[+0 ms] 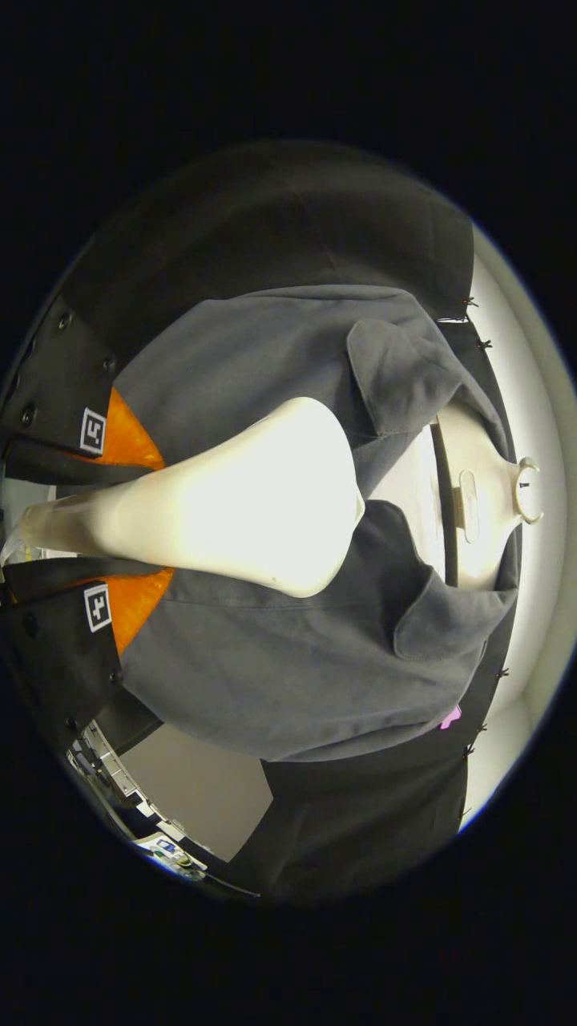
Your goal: Iron the clothes twice with a garment steamer, once on the left side and once on the right side.
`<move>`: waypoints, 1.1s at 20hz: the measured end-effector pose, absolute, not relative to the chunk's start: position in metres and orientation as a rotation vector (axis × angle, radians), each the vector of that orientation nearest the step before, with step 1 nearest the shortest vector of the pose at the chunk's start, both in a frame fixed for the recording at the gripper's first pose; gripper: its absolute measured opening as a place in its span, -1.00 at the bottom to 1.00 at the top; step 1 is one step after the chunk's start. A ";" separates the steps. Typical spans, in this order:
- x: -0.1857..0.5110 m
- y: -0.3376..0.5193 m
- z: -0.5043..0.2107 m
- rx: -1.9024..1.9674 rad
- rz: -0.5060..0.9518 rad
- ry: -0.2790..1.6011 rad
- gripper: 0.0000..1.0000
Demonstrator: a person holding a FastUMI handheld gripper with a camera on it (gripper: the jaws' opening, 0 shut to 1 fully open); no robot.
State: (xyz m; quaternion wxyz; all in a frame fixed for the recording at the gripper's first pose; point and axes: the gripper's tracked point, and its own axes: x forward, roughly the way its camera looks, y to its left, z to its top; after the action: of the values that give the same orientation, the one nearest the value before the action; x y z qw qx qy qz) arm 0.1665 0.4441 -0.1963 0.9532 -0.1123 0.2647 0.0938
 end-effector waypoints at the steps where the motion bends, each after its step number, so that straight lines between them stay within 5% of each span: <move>1: 0.169 0.445 -0.201 -0.233 0.187 0.540 -0.11; 22: 0.144 0.414 -0.311 -0.297 0.139 0.721 -0.11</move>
State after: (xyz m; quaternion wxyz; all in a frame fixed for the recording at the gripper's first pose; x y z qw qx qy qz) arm 0.1441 0.4144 -0.3109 0.9226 -0.1449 0.3510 0.0678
